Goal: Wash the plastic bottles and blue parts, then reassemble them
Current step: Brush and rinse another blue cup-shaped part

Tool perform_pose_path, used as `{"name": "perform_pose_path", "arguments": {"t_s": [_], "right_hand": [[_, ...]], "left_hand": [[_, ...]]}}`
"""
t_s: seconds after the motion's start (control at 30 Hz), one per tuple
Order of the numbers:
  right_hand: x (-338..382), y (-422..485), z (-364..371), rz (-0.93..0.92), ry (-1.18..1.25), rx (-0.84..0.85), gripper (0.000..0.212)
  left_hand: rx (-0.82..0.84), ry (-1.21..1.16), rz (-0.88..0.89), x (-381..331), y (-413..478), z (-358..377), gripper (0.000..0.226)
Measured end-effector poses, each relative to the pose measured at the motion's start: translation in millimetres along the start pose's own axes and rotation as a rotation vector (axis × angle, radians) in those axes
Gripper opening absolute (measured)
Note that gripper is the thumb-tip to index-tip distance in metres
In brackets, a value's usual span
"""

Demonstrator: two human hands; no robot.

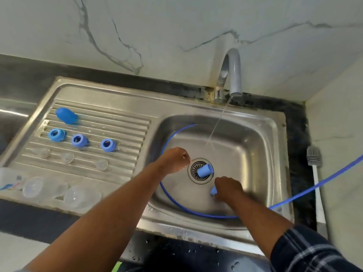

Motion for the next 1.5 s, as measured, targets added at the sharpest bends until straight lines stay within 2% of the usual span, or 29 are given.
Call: {"name": "perform_pose_path", "arguments": {"t_s": [0.1, 0.17, 0.2, 0.3, 0.37, 0.5, 0.57, 0.63, 0.73, 0.83, 1.07, 1.17, 1.3, 1.4, 1.5], "right_hand": [[-1.3, -1.8, -6.3, 0.041, 0.146, 0.007, 0.036], [-4.0, 3.8, -27.3, 0.070, 0.335, -0.042, 0.027], [-4.9, 6.9, -42.4, 0.084, 0.441, -0.091, 0.024], [-6.6, 20.6, -93.8, 0.096, 0.711, -0.299, 0.033], [-7.6, 29.4, -127.8, 0.071, 0.949, -0.363, 0.039], [-13.1, 29.7, -174.7, 0.079, 1.422, -0.363, 0.034], [-15.6, 19.8, -180.5, 0.088, 1.592, -0.335, 0.032], [-17.5, 7.3, -181.6, 0.074, 1.729, -0.315, 0.029], [-19.9, -6.2, -175.6, 0.026, 1.799, -0.276, 0.025], [-22.8, -12.0, -166.8, 0.061, 1.793, -0.269, 0.026], [-23.5, -24.7, -168.6, 0.078, 1.778, -0.359, 0.026], [-24.1, -22.0, -174.0, 0.088, 1.765, -0.406, 0.030], [-18.5, -19.8, -177.5, 0.085, 1.838, -0.368, 0.026], [-14.9, -19.8, -175.4, 0.087, 1.880, -0.379, 0.024], [-17.0, -22.1, -173.8, 0.099, 1.945, -0.400, 0.034]], "left_hand": [[-0.026, -0.048, -0.040, -0.3, 0.6, 2.5, 0.019], [-0.043, -0.080, -0.062, -5.6, 1.7, 3.2, 0.023], [-0.047, -0.100, -0.067, -9.6, 2.7, 2.9, 0.024], [-0.056, -0.183, -0.076, -24.5, 13.6, -2.2, 0.022], [-0.073, -0.313, -0.104, -38.0, 22.2, -8.6, 0.018], [-0.062, -0.625, -0.063, -71.9, 34.7, -20.6, 0.023], [-0.074, -0.661, -0.002, -83.7, 41.2, -22.7, 0.019], [-0.081, -0.650, 0.053, -93.0, 47.5, -22.6, 0.023], [0.012, -0.678, 0.105, -102.2, 47.4, -18.6, 0.026], [0.120, -0.723, 0.134, -104.1, 45.7, -10.0, 0.030], [0.017, -0.906, 0.186, -113.3, 48.3, 1.0, 0.023], [-0.007, -0.915, 0.140, -113.0, 52.1, 0.5, 0.026], [0.023, -0.864, 0.022, -109.3, 57.0, -7.7, 0.038], [0.081, -0.817, -0.060, -108.1, 46.8, -12.0, 0.032], [0.160, -0.898, 0.006, -103.0, 42.5, -13.4, 0.028]]}}
Point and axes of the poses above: each hand's wrist, its own y-axis towards the middle knuckle, its own z-axis out of the palm, x = y × z, the point moved 2 cm from there along y, towards the middle knuckle, and after that the axes turned 11 degrees about -y, right-handed, at the moved point
